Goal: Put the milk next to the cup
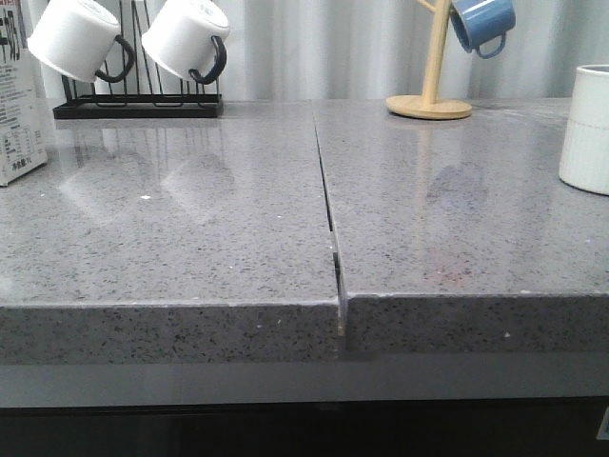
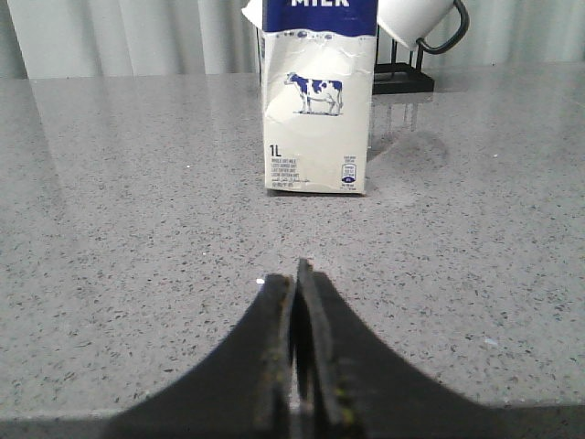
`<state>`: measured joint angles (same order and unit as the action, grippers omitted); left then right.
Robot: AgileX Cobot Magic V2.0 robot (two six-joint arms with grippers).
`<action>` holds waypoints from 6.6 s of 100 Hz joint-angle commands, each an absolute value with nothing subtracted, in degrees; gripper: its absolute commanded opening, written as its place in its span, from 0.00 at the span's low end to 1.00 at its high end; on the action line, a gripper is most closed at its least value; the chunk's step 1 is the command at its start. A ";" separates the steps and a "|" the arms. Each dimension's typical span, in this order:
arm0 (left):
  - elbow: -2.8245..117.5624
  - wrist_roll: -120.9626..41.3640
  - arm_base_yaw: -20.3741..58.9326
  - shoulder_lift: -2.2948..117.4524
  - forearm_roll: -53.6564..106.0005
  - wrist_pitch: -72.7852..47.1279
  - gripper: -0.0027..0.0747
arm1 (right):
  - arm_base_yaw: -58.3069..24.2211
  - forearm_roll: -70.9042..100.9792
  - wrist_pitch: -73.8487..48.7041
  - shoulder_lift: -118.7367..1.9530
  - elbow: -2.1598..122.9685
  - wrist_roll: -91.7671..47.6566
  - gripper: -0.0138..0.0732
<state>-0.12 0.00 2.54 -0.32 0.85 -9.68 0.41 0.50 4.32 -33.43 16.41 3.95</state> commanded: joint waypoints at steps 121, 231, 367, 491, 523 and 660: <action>-2.38 0.56 2.30 -2.13 1.21 -5.01 0.01 | 9.96 -2.08 37.53 -84.46 33.86 3.45 0.34; -2.38 0.56 2.30 -2.13 1.21 -5.01 0.01 | -22.89 -1.41 34.75 -87.10 41.87 3.45 0.12; -2.38 0.56 2.30 -2.13 1.21 -5.01 0.01 | -25.51 -0.78 -1.52 -36.50 23.42 3.90 0.14; 22.55 0.56 2.30 32.32 -1.07 4.90 0.66 | -25.51 -0.78 -27.79 -5.02 22.88 3.90 0.14; 28.23 0.68 3.73 48.05 -0.69 16.92 0.93 | -25.51 -0.78 -27.79 -5.02 22.88 3.90 0.14; 47.96 0.58 13.45 71.32 3.90 16.91 0.33 | -25.51 -0.78 -27.69 -5.02 22.88 3.90 0.14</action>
